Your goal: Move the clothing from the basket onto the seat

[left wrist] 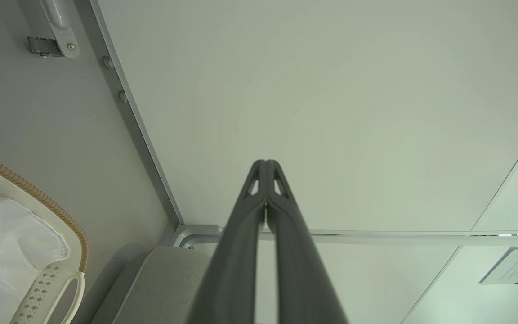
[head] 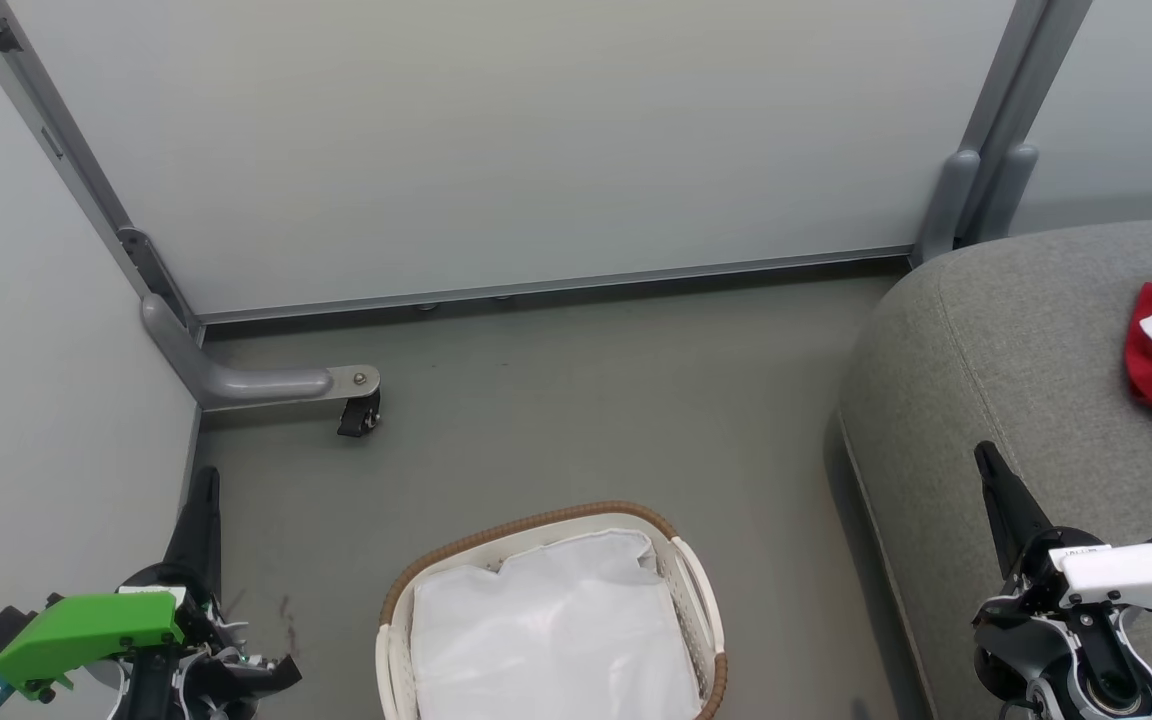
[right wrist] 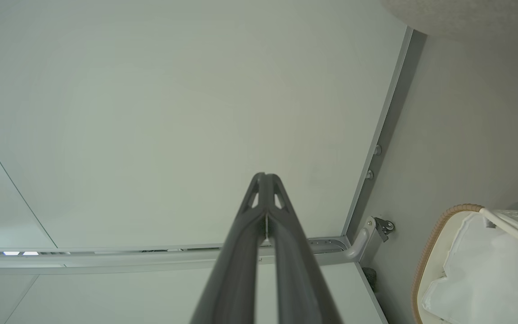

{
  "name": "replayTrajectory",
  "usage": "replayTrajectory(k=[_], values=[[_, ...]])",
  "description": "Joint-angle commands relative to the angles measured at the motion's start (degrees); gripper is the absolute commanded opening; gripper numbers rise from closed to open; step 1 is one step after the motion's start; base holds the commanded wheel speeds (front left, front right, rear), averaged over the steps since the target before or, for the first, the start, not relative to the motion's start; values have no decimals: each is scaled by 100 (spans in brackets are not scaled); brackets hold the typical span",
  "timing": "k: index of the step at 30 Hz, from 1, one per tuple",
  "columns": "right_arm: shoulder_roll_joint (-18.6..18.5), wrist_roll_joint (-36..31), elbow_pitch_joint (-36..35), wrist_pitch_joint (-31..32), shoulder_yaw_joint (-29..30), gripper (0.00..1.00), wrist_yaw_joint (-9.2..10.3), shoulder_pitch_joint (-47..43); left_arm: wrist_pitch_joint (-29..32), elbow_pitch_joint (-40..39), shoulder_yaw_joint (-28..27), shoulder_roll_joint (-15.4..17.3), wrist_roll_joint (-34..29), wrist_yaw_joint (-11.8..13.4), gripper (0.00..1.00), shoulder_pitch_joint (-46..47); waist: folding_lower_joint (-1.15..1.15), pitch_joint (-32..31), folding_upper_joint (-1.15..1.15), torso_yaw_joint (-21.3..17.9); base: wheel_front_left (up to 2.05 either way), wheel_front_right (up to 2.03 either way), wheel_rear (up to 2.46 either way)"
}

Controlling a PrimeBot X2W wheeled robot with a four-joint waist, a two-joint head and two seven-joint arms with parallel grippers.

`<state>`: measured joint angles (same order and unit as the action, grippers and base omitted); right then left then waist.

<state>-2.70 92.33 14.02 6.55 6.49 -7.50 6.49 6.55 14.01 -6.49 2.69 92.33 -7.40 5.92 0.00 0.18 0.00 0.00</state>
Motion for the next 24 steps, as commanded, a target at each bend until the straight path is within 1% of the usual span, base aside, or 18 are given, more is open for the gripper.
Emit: replayTrajectory(k=[1, 24], values=[[-35, 18, -13, 17, 12, 0, 2, -63, 17, -4, -10, 36, 18, -16, 0, 57, 0, 0, 0, 0, 0, 0, 0], [-35, 18, -13, 17, 12, 0, 2, -63, 16, -4, -10, 36, 18, -17, 0, 57, 0, 0, 0, 0, 0, 0, 0]])
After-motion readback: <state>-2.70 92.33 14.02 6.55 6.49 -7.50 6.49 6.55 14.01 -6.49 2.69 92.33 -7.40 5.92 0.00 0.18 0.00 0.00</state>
